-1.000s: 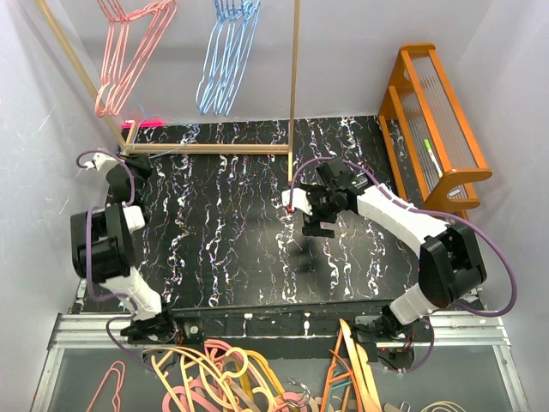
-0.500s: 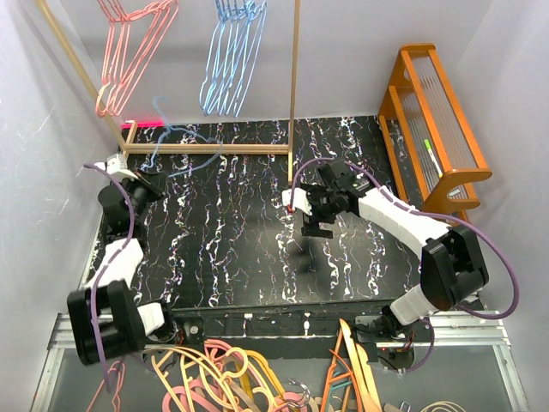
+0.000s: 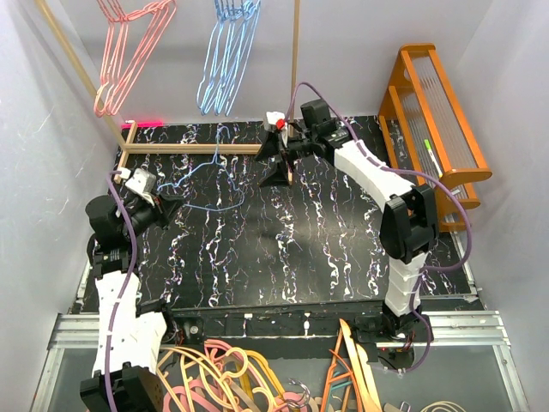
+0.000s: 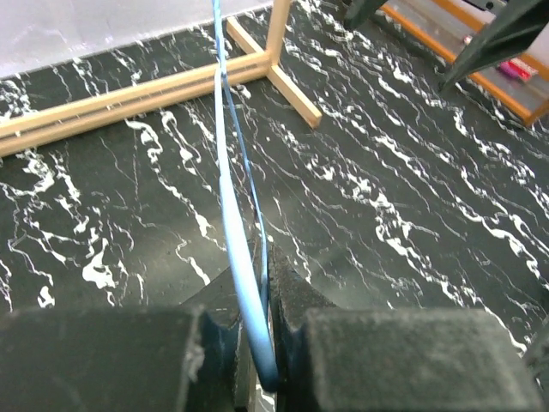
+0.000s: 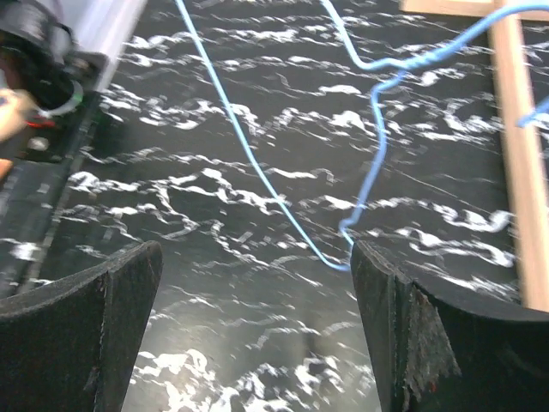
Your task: Organize the hangers
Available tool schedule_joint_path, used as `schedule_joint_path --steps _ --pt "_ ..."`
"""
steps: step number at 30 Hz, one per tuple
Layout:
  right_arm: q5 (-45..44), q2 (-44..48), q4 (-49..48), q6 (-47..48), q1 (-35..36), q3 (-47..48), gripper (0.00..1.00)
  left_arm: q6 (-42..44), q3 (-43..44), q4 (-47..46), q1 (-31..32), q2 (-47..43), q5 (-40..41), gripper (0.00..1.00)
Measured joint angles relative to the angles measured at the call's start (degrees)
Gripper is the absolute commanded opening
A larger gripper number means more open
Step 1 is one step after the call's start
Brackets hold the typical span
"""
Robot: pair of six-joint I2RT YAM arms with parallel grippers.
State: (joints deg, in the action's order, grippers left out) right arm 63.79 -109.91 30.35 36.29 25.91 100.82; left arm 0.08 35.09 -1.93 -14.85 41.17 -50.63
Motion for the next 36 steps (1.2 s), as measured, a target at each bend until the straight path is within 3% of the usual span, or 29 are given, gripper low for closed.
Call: schedule_joint_path --steps 4,9,15,20,24,28,29,30,32,33,34,36 --pt "7.82 -0.96 -9.88 -8.92 0.76 -5.62 0.94 3.85 2.36 6.78 -0.02 -0.02 -0.96 0.00" --pt "7.98 -2.71 -25.46 -16.52 3.54 -13.27 0.96 6.25 3.28 10.97 -0.02 -1.14 -1.07 0.00" --pt "2.49 -14.21 -42.58 -23.23 5.60 -7.67 0.97 8.90 4.98 16.52 0.00 -2.64 -0.90 0.00" --pt "-0.81 -23.41 -49.20 -26.40 6.12 -0.79 0.94 10.05 7.02 20.44 0.02 -3.74 -0.81 0.00" --pt "-1.79 -26.99 -52.04 -28.20 7.85 2.60 0.78 10.51 7.78 22.12 0.02 -3.76 -0.48 0.00" --pt "-1.86 -27.56 -54.14 -30.05 9.77 4.11 0.35 10.86 8.11 23.23 0.02 -3.78 0.35 0.00" --pt "-1.60 -27.56 -55.01 -30.47 10.25 4.24 0.18 10.91 8.11 23.41 0.02 -3.78 0.52 0.00" --pt "-1.16 -27.54 -55.80 -30.93 10.75 4.24 0.09 10.99 8.11 23.50 0.02 -3.78 0.74 0.09" --pt "-0.66 -27.32 -56.26 -30.86 11.10 3.69 0.08 10.78 8.11 23.43 0.02 -3.78 1.25 0.63" --pt "-0.48 -26.75 -56.19 -30.60 11.08 2.73 0.08 10.82 8.11 23.34 0.02 -3.74 1.66 0.84" --pt "-0.28 -25.66 -56.22 -30.21 10.95 0.74 0.08 9.75 8.48 23.80 0.02 -3.19 2.21 0.95" --pt "0.57 -22.18 -55.63 -28.55 9.99 -4.76 0.08 10.40 12.04 27.32 0.02 0.02 1.49 0.97"
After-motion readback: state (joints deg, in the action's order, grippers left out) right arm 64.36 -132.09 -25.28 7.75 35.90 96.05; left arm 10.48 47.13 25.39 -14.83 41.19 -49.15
